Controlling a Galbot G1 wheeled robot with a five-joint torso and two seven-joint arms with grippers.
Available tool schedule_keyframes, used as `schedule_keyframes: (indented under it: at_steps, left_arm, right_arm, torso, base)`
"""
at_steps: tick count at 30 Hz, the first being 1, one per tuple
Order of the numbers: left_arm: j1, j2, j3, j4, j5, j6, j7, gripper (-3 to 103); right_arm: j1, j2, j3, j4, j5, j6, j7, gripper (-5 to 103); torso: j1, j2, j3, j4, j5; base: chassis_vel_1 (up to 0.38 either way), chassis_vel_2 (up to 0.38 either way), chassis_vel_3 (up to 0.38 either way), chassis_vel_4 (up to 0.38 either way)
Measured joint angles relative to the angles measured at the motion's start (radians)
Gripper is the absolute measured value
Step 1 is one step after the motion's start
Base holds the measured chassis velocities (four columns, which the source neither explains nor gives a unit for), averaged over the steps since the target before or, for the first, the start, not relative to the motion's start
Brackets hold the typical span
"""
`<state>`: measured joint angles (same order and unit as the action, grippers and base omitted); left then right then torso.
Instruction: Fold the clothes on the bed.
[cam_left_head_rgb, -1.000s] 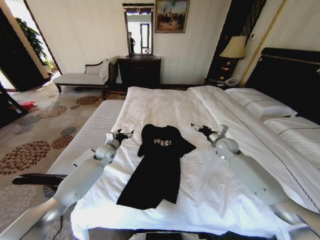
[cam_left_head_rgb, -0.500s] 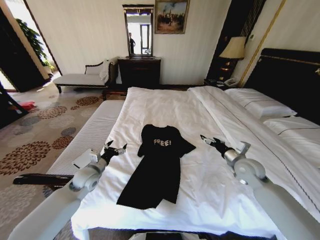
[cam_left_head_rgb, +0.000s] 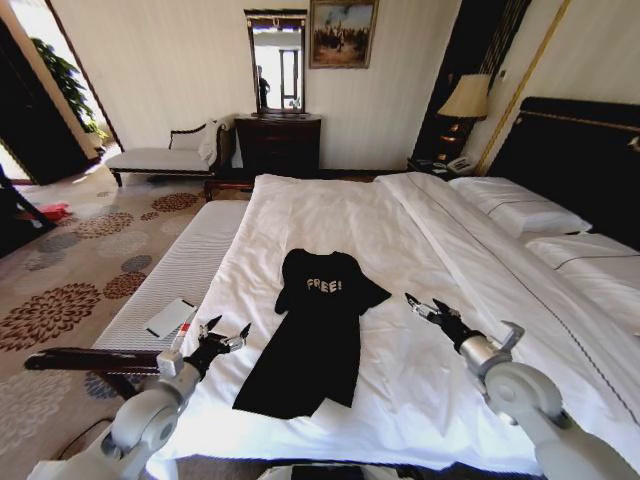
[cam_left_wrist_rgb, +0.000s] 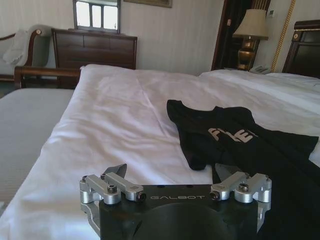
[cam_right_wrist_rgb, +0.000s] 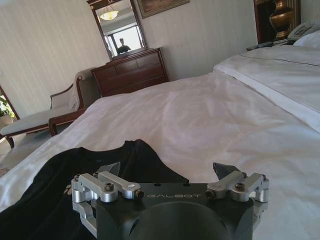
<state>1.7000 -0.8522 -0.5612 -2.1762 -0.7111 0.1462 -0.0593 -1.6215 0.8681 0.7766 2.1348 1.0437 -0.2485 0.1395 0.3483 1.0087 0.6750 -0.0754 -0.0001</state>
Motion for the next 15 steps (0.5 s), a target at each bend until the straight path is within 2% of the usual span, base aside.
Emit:
schedule_keyframes:
  at_steps: [6,8,11,12,14,15]
  left_arm:
    - [0.151,-0.029,-0.048,-0.061,-0.044,0.003,0.024,97]
    - [0.165,-0.028,-0.051,-0.066,-0.048,0.002,0.027,97]
    - [0.23,-0.022,-0.068,-0.087,-0.072,-0.002,0.044,86]
    - [0.23,-0.022,-0.068,-0.087,-0.072,-0.002,0.044,86]
    - [0.284,-0.023,-0.088,-0.094,-0.08,-0.012,0.059,78]
    - [0.292,-0.022,-0.088,-0.094,-0.083,-0.013,0.061,78]
  right_arm:
    - [-0.039,0.026,0.006,-0.011,-0.046,0.002,0.012,100]
    - [-0.042,0.03,0.006,-0.013,-0.051,0.002,0.015,100]
    - [-0.049,0.048,0.007,-0.024,-0.066,-0.006,0.032,100]
    - [-0.049,0.048,0.007,-0.024,-0.066,-0.006,0.032,100]
    - [-0.029,0.053,-0.007,-0.038,-0.073,-0.018,0.05,100]
    - [-0.026,0.054,-0.008,-0.041,-0.074,-0.021,0.054,100]
  torso:
    - [0.0,0.0,0.0,0.0003,0.0001]
    - [0.0,0.0,0.0,0.0004,0.0001]
    - [0.0,0.0,0.0,-0.0003,0.0]
    - [0.0,0.0,0.0,-0.0003,0.0]
    - [0.0,0.0,0.0,0.0006,0.0003]
    - [0.0,0.0,0.0,0.0007,0.0003]
  base:
    - [0.0,0.0,0.0,0.0]
    - [0.0,0.0,0.0,0.0]
    - [0.0,0.0,0.0,0.0]
    - [0.0,0.0,0.0,0.0]
    - [0.0,0.0,0.0,0.0]
    - [0.0,0.0,0.0,0.0]
